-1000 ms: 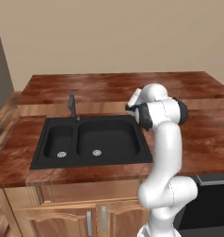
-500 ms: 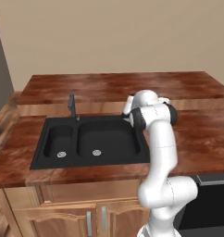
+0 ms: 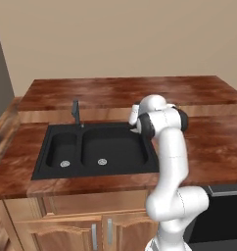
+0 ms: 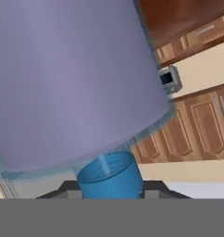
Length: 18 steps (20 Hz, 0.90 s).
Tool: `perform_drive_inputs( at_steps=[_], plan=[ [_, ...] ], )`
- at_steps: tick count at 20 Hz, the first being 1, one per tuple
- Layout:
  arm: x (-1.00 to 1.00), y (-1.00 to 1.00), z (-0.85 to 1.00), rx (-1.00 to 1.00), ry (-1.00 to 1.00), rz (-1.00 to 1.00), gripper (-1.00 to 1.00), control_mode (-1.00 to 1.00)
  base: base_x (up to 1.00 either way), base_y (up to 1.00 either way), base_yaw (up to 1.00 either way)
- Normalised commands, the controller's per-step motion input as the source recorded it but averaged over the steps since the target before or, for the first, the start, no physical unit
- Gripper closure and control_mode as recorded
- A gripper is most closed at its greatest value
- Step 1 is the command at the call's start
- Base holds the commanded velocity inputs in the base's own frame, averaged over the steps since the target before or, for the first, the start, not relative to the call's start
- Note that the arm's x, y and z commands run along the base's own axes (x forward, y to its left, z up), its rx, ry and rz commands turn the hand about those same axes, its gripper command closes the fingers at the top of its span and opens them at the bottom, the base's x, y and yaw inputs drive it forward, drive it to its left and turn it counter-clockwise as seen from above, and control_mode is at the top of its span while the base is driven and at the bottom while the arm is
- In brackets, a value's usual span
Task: Restock the sink supplies by placing the sponge and soap dispenser on the counter and next to the sink. Make sure the soap dispenser is upright.
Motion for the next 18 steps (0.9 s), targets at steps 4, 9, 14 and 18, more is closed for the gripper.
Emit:
perform_drive_inputs(
  at_steps=[4, 9, 14, 18],
  plan=[
    [-0.01, 0.21, -0.21, 0.0, -0.09, 0.16, 1.0, -1.0, 0.0, 0.0, 0.0],
    [0.0, 0.02, -0.09, 0.01, -0.08, 0.17, 1.0, -1.0, 0.0, 0.0, 0.0],
    [0.07, 0.0, -0.04, 0.03, -0.06, 0.19, 1.0, -1.0, 0.0, 0.0, 0.0],
    [0.0, 0.0, 0.0, 0.0, -0.04, 0.17, -1.0, -1.0, 0.0, 0.0, 0.0]
  ],
)
